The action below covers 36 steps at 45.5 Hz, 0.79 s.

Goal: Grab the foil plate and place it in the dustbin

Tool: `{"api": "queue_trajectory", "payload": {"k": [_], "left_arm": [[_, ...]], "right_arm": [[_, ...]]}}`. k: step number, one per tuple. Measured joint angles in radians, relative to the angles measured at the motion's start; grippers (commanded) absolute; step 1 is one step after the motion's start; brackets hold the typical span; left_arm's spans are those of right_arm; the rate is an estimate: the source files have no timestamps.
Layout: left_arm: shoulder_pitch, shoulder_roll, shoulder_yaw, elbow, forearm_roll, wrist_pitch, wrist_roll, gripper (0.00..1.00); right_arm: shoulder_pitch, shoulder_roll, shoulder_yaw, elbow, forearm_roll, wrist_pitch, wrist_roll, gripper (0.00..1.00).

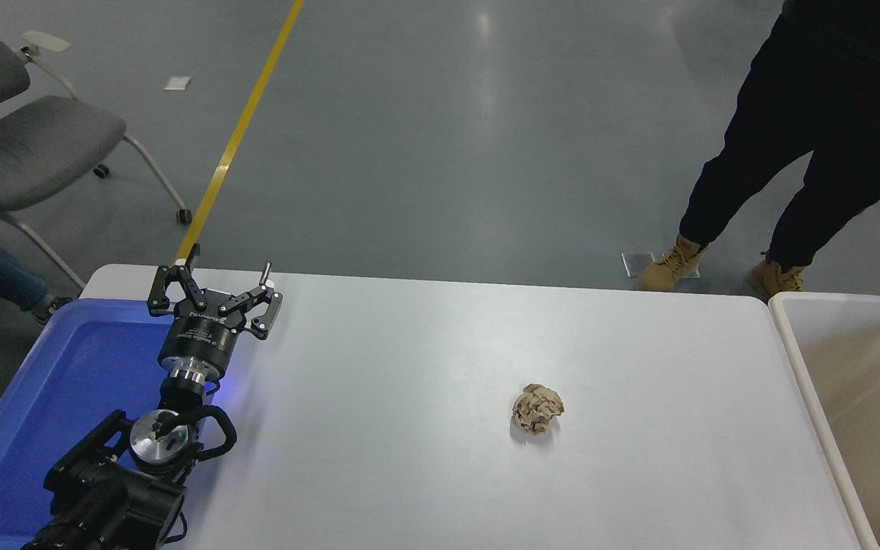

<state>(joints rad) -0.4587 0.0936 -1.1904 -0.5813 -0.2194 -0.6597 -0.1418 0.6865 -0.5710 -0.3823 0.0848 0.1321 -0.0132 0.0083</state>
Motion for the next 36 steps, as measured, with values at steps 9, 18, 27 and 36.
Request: {"api": "queue_trajectory", "payload": {"k": [9, 18, 27, 36], "left_arm": [[0.000, 0.000, 0.000, 0.000, 0.000, 0.000, 0.000, 0.99], [0.000, 0.000, 0.000, 0.000, 0.000, 0.000, 0.000, 0.99], [0.000, 0.000, 0.000, 0.000, 0.000, 0.000, 0.001, 0.99], [0.000, 0.000, 0.000, 0.000, 0.000, 0.000, 0.001, 0.99]], "right_arm": [[-0.100, 0.075, 0.048, -0.061, -0.001, -0.041, -0.013, 0.00], [-0.158, 0.119, 0.072, -0.084, 0.001, -0.060, -0.018, 0.00], [-0.201, 0.145, 0.098, -0.091, 0.002, -0.067, -0.018, 0.00], [-0.227, 0.159, 0.111, -0.095, 0.001, -0.071, -0.015, 0.00]]}}
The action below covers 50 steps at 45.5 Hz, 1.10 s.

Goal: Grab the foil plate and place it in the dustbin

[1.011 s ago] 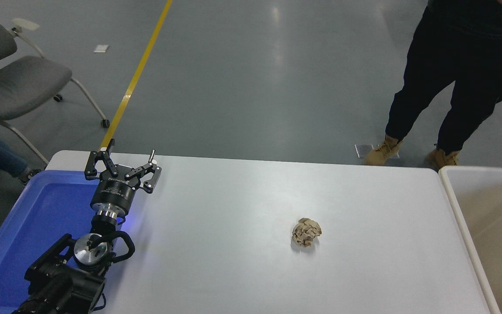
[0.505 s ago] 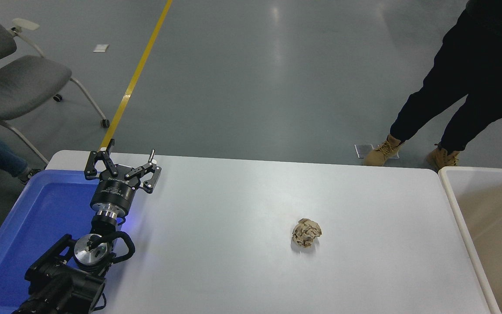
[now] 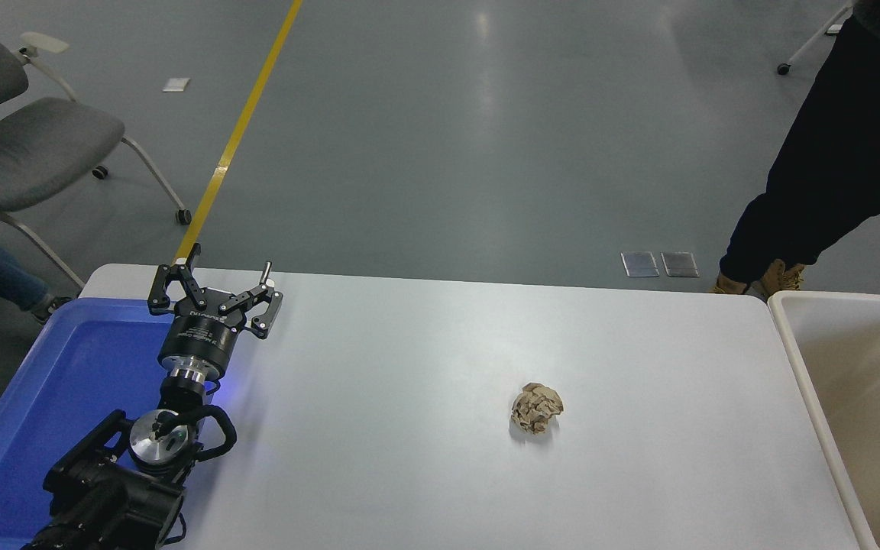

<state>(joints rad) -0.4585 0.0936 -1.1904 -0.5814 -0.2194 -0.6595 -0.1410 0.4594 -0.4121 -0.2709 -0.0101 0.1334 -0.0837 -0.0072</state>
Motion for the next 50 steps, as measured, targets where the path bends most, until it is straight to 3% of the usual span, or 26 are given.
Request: {"api": "queue_trajectory", "payload": {"k": [3, 4, 5, 7, 8, 38, 50], "left_arm": [[0.000, 0.000, 0.000, 0.000, 0.000, 0.000, 0.000, 0.99], [0.000, 0.000, 0.000, 0.000, 0.000, 0.000, 0.000, 0.99], [0.000, 0.000, 0.000, 0.000, 0.000, 0.000, 0.000, 0.99], [0.000, 0.000, 0.000, 0.000, 0.000, 0.000, 0.000, 0.99], [0.000, 0.000, 0.000, 0.000, 0.000, 0.000, 0.000, 0.99], [0.000, 0.000, 0.000, 0.000, 0.000, 0.001, -0.001, 0.99], [0.000, 0.000, 0.000, 0.000, -0.001, 0.001, -0.001, 0.99]], "right_arm": [[-0.006, 0.002, 0.003, 0.000, 0.000, 0.000, 0.001, 0.00], [-0.008, 0.003, 0.003, -0.001, 0.000, 0.000, 0.001, 0.07], [-0.009, 0.003, 0.004, -0.002, 0.000, -0.001, 0.001, 0.29], [-0.013, 0.005, 0.005, -0.002, 0.000, -0.001, 0.001, 0.94], [-0.014, 0.005, 0.006, -0.002, 0.000, -0.001, 0.001, 1.00], [0.032, -0.011, 0.046, -0.009, -0.003, 0.014, 0.007, 1.00], [0.183, -0.031, 0.004, -0.006, -0.061, 0.029, 0.005, 1.00]]}}
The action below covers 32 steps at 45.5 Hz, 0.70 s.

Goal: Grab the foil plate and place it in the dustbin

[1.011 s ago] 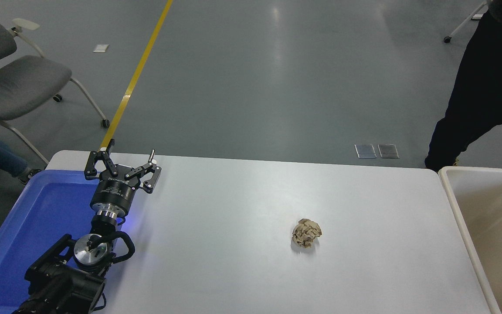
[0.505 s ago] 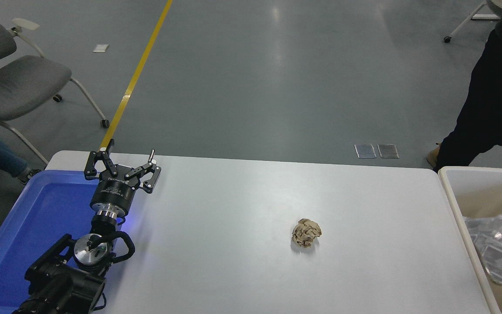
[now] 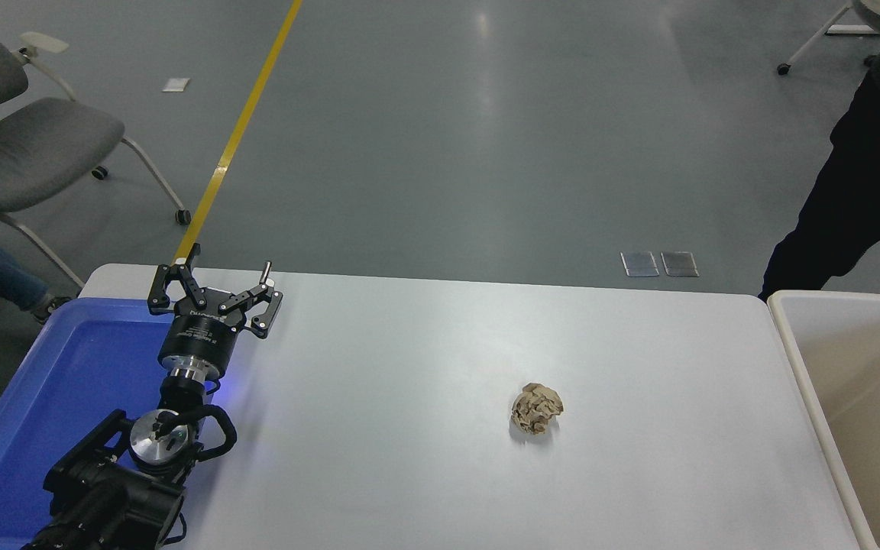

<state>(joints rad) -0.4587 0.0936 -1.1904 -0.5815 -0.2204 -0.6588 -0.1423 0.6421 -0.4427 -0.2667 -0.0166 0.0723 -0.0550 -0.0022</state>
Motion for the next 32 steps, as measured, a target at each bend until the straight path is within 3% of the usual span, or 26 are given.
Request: {"api": "queue_trajectory", "payload": {"k": [32], "left_arm": [[0.000, 0.000, 0.000, 0.000, -0.001, 0.001, -0.001, 0.99]], "right_arm": [[0.520, -0.170, -0.052, 0.448, -0.145, 0.036, -0.035, 1.00]]}}
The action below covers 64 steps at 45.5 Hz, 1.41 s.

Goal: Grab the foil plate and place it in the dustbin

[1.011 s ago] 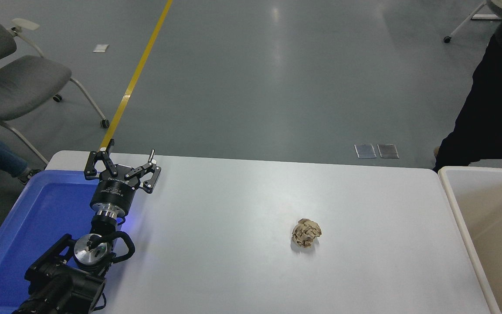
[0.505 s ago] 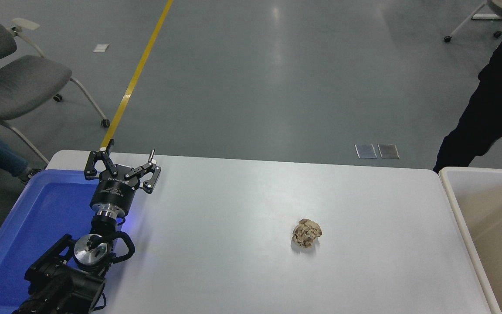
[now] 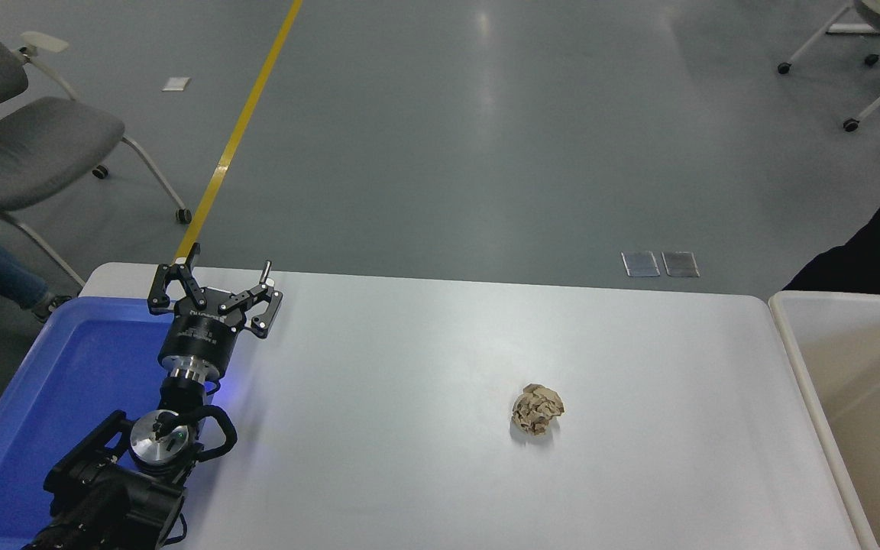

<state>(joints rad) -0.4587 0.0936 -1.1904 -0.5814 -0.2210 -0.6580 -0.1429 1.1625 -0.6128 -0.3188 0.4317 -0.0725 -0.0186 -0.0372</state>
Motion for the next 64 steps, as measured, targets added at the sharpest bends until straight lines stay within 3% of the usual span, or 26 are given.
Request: {"api": "queue_trajectory", "payload": {"k": [14, 35, 47, 64], "left_arm": [[0.000, 0.000, 0.000, 0.000, 0.000, 0.000, 0.000, 0.99], [0.000, 0.000, 0.000, 0.000, 0.000, 0.000, 0.000, 0.99], [0.000, 0.000, 0.000, 0.000, 0.000, 0.000, 0.000, 0.99], [0.000, 0.000, 0.000, 0.000, 0.000, 0.000, 0.000, 0.99]], "right_arm": [[0.254, -0.081, -0.088, 0.269, -0.123, -0.005, -0.038, 1.00], [0.702, -0.092, -0.526, 0.621, -0.148, 0.003, -0.043, 1.00], [0.933, 0.002, -0.764, 0.848, -0.152, 0.007, -0.040, 1.00], [1.101, 0.247, -0.922, 1.066, -0.155, 0.094, -0.038, 1.00]]}}
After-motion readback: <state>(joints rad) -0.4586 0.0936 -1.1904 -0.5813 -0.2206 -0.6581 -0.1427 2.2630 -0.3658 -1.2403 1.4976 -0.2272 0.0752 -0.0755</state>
